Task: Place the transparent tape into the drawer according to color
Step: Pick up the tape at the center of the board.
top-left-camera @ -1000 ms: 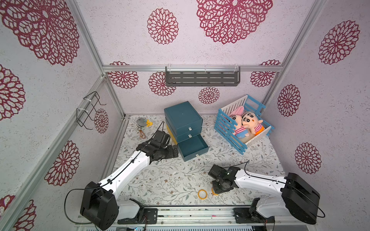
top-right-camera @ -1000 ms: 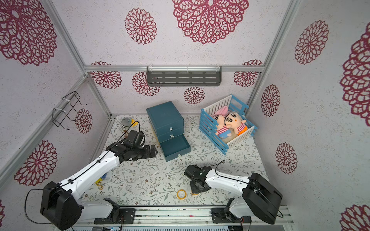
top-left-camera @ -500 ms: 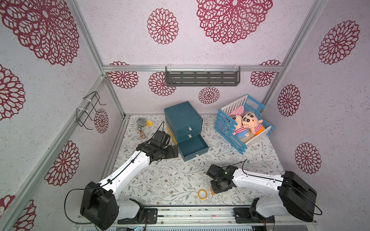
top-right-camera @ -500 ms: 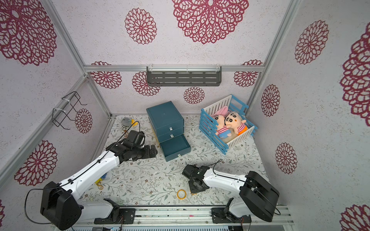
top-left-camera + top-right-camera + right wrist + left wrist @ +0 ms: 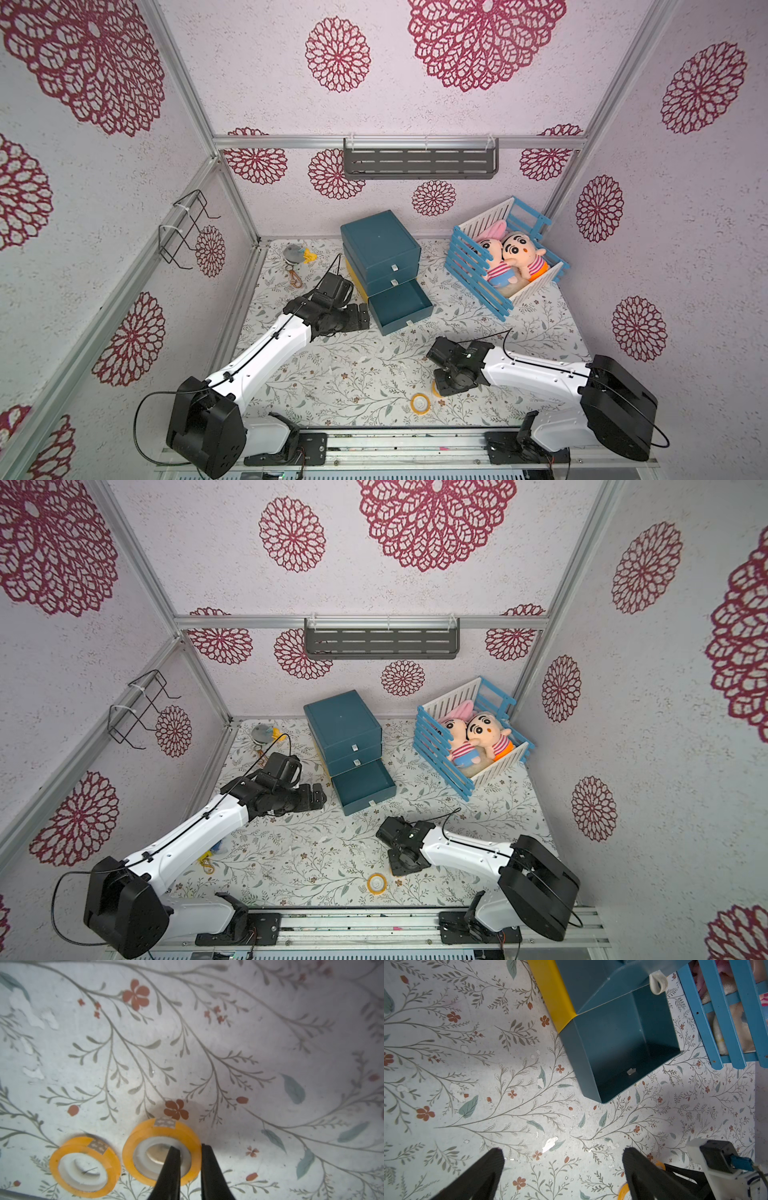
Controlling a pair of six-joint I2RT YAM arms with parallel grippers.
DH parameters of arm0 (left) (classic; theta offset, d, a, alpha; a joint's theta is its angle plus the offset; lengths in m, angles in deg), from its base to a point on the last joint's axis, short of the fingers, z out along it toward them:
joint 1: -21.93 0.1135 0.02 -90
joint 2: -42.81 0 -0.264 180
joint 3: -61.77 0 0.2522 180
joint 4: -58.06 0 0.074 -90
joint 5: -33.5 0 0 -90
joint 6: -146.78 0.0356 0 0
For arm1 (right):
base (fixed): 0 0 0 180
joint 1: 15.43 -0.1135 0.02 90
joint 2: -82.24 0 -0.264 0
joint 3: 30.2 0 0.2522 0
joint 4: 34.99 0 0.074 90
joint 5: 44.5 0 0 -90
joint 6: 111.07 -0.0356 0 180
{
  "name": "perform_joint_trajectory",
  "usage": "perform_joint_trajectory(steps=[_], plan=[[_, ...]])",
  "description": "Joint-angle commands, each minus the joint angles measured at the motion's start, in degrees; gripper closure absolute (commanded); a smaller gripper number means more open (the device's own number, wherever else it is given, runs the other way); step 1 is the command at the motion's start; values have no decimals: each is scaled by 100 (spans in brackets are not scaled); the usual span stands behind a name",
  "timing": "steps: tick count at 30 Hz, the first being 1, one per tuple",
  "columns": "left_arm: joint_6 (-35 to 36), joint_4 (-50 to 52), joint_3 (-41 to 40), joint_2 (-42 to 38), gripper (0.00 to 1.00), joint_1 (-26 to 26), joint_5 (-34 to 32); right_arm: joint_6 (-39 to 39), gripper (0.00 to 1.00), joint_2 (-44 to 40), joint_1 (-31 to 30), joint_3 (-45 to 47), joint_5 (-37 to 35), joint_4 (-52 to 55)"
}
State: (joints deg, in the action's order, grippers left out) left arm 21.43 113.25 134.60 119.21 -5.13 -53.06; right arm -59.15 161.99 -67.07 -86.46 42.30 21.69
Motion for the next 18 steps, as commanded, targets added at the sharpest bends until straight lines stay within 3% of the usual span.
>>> perform_joint_trajectory(steps=[1, 18], plan=[[29, 30, 8, -152, 3, -19, -70, 116, 100, -187, 129, -235, -102, -45], [0, -21, -119, -240, 3, -24, -40, 881, 100, 211, 884, -1405, -163, 68]])
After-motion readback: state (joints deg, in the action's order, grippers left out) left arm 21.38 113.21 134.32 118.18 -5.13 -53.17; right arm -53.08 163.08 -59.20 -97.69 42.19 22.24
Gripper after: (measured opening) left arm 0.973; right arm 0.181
